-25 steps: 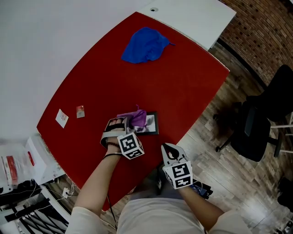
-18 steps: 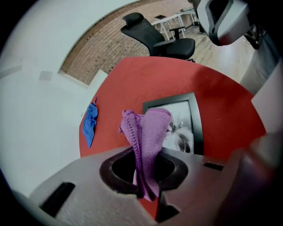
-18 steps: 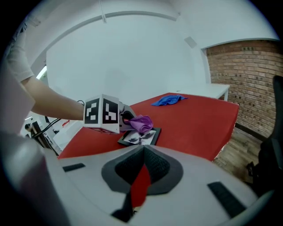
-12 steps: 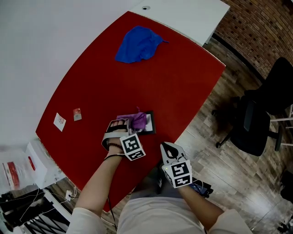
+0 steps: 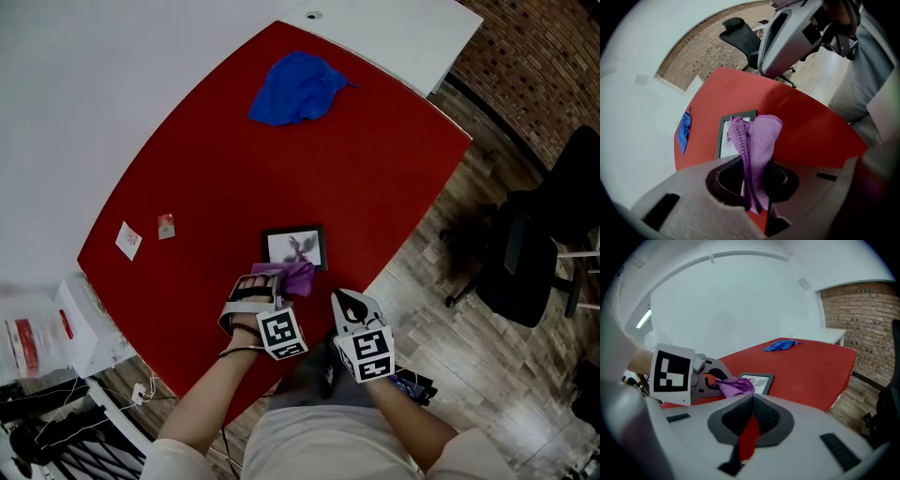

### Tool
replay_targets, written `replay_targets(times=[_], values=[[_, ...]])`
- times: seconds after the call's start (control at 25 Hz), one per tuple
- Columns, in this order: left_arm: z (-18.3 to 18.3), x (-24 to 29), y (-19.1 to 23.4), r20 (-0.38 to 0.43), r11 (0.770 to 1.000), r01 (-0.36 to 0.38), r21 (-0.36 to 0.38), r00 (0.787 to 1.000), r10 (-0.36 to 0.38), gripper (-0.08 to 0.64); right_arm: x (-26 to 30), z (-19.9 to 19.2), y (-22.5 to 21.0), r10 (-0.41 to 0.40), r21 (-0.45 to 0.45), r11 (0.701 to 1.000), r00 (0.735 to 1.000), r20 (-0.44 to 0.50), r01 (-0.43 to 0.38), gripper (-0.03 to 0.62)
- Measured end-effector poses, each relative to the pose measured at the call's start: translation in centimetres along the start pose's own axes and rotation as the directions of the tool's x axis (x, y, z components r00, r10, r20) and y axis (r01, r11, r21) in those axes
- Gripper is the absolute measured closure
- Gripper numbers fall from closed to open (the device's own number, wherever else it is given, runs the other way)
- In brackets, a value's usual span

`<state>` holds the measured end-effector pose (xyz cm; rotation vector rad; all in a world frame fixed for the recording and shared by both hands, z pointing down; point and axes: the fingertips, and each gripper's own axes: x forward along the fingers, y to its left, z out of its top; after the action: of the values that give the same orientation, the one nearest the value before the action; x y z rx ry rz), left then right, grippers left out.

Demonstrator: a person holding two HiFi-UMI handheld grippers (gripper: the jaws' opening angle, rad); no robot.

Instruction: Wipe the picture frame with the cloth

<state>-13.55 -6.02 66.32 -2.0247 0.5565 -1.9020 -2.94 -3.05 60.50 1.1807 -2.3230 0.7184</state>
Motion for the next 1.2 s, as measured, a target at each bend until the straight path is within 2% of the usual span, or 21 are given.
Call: replay_targets(times=[0.12, 0.24, 0.32, 0.44, 0.56, 0.88, 1.04, 1.2], values=[[0.0, -0.1, 0.4, 0.011, 1.0, -0.008, -0.015, 1.0, 0.008, 0.499, 0.0, 0.1, -0.5, -0.01, 0.001, 1.0, 1.0, 0.0, 0.01, 0.588], [0.3, 0.7, 2.6, 0.043, 0.996, -0.015, -0.088, 0.999, 0.018, 0.499, 0.0, 0.1, -0.8, -0.02, 0.002, 1.0, 1.0, -0.002, 0.02, 0.588], [0.5, 1.6, 4.9, 0.048, 0.993, -0.041, -0.112, 0.998, 0.046, 0.499, -0.3, -0.1, -0.9, -0.027, 0.002, 1.0, 1.0, -0.008, 0.027, 0.588], [0.7, 3.1, 7.6, 0.027, 0.992, -0.077, -0.102, 0.996, 0.08, 0.499, -0.9, -0.5, -0.9, -0.03, -0.001, 1.0, 0.999, -0.019, 0.03, 0.588], [0.9, 4.3, 8.5, 0.004, 0.994, -0.069, -0.086, 0.998, 0.069, 0.499, -1.4, -1.1, -1.1, -0.037, 0.003, 0.999, 0.999, -0.028, 0.037, 0.588], [1.5, 4.5, 6.9, -0.009, 0.999, -0.045, -0.023, 0.999, 0.045, 0.499, -1.5, -1.3, -1.8, -0.049, 0.014, 0.999, 0.998, -0.029, 0.05, 0.588], [1.7, 3.3, 3.7, -0.004, 1.0, 0.01, -0.009, 1.0, -0.01, 0.499, -1.2, -1.2, -1.7, -0.044, 0.011, 0.999, 0.999, -0.028, 0.044, 0.588], [1.6, 1.7, 1.0, 0.012, 0.999, 0.035, 0.005, 0.999, -0.035, 0.499, -0.8, -1.4, -1.3, -0.037, 0.01, 0.999, 0.999, -0.034, 0.037, 0.588]])
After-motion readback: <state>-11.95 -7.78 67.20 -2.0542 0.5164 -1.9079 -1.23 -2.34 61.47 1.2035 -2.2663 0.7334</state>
